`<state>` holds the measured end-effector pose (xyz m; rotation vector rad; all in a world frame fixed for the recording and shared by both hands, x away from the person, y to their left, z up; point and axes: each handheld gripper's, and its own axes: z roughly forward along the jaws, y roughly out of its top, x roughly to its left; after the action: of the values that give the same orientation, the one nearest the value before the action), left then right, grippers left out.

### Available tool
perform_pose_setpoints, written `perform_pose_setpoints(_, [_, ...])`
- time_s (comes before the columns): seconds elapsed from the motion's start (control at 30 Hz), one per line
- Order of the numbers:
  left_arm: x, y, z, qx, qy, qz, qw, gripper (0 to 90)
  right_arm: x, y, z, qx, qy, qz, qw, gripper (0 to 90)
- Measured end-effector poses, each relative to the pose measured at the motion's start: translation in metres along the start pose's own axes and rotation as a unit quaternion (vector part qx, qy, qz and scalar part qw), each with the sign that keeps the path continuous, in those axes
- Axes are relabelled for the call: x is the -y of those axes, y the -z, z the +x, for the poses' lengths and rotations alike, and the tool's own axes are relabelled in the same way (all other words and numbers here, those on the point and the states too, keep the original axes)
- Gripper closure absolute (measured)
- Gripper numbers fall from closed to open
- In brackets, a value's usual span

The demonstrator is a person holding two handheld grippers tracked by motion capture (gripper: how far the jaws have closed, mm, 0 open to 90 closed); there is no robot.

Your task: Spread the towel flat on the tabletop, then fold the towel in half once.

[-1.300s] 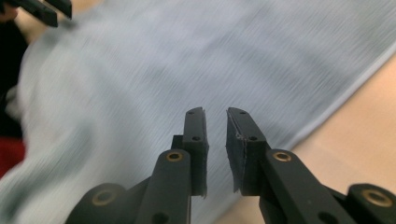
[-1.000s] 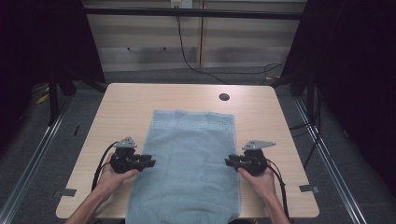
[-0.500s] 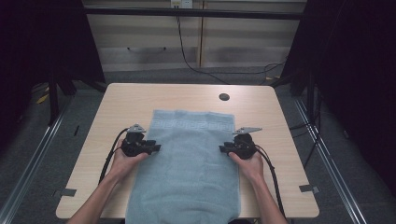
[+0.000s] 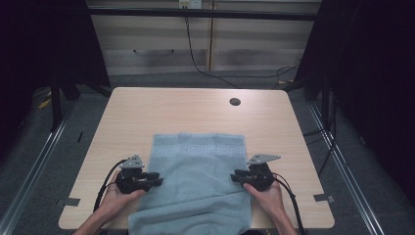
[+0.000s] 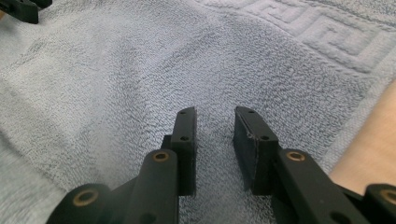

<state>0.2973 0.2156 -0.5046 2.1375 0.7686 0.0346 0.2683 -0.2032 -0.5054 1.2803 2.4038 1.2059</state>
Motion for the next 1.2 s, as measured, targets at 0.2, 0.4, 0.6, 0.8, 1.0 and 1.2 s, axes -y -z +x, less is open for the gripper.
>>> perform_pose_setpoints(0.2, [0.022,0.016,-0.028,0.016,0.003,0.001,0.9999,67.0,0.013,0.011,0.018,-0.012,0.015,0.01,0.9998,70.2])
perform_pose_setpoints(0.4, [0.029,0.023,-0.037,0.023,-0.002,0.009,0.9997,67.0,0.026,0.023,0.032,-0.02,0.016,0.014,0.9996,70.1])
perform_pose_setpoints(0.6, [0.027,0.027,-0.039,0.03,-0.002,0.013,0.9995,61.9,0.028,0.031,0.036,-0.028,0.014,0.023,0.9993,62.0])
perform_pose_setpoints(0.8, [0.01,0.032,-0.017,0.016,0.02,-0.016,0.9995,59.9,0.001,0.042,0.012,-0.002,0.011,-0.023,0.9997,60.7])
perform_pose_setpoints(1.0, [-0.014,0.023,0.019,-0.013,0.04,-0.026,0.9988,59.2,-0.02,0.03,-0.03,0.033,-0.012,-0.034,0.9988,61.4])
perform_pose_setpoints(1.2, [-0.026,0.015,0.053,-0.042,0.071,-0.035,0.996,58.7,-0.027,0.009,-0.062,0.055,-0.039,-0.023,0.9974,59.2])
